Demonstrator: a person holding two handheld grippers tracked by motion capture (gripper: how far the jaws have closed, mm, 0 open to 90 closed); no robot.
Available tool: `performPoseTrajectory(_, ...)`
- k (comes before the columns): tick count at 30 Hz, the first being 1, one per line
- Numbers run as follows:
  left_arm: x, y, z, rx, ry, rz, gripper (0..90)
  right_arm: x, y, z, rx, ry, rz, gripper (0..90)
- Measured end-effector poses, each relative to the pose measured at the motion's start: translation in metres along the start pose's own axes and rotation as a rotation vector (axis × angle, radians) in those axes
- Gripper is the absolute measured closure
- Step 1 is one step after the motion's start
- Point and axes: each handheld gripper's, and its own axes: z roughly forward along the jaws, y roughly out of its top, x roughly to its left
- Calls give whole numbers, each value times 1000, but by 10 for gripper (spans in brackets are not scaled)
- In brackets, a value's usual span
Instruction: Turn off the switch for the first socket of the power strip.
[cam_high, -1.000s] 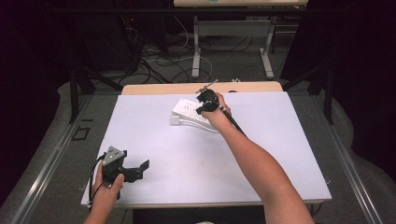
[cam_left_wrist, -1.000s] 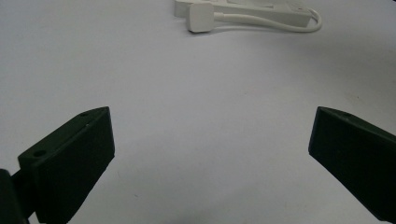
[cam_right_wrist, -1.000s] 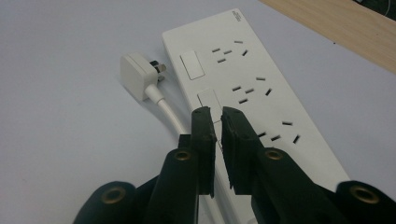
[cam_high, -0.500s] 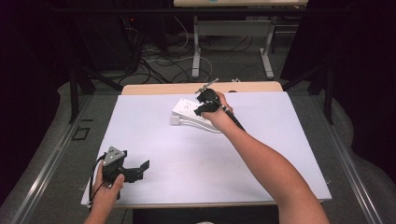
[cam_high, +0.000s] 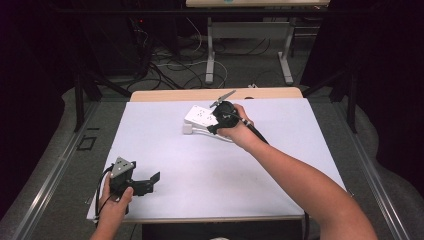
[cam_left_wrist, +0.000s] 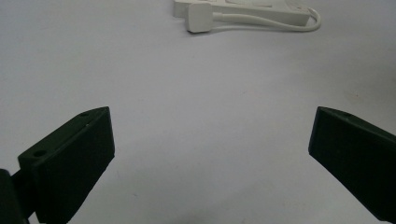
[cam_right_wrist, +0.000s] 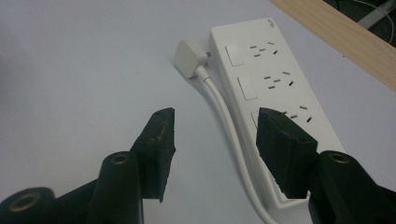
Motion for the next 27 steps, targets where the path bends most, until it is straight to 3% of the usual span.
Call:
performPoseTrajectory(5, -1, 0, 0, 7, -5, -5, 2, 2, -7, -13, -2, 4, -5, 437)
performPoseTrajectory(15, -1, 0, -1, 13, -3, -1, 2, 2, -29, -41, -3, 43, 36, 429)
performPoseTrajectory(27, -3, 0, 0, 14, 2, 6, 2, -12, -58, -86, -74, 29, 88, 369)
